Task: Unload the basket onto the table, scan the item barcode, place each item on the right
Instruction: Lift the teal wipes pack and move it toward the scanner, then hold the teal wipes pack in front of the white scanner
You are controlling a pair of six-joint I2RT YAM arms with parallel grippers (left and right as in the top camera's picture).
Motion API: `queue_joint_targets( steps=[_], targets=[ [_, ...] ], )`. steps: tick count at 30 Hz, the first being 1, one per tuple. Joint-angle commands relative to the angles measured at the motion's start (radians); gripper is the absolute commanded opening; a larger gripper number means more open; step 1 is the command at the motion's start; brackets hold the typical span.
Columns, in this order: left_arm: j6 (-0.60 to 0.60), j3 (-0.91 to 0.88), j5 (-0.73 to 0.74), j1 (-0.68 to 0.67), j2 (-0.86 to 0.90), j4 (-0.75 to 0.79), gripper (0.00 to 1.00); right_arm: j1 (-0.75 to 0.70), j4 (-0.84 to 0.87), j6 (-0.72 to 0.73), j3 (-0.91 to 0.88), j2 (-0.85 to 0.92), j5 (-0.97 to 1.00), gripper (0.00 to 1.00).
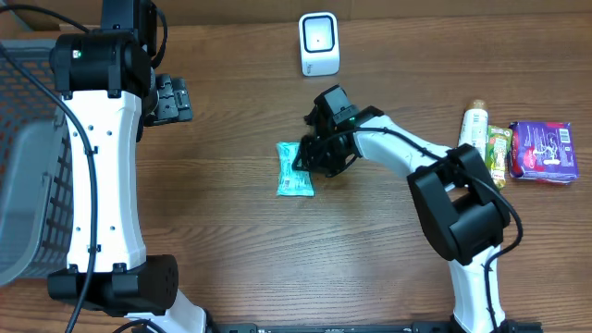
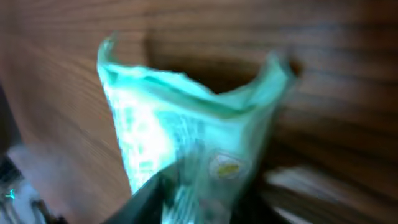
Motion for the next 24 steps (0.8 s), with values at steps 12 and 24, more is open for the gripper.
queue_joint_targets(
  steps=[12, 24],
  targets=[
    [0.011, 0.014, -0.006, 0.000, -0.015, 0.002, 0.99, -0.147, 0.005, -0.085, -0.008, -0.095, -0.333, 0.04],
    [0.011, 0.014, -0.006, 0.000, -0.015, 0.002, 1.00, -0.186, -0.013, -0.035, -0.008, -0.439, -0.100, 0.04]
  ],
)
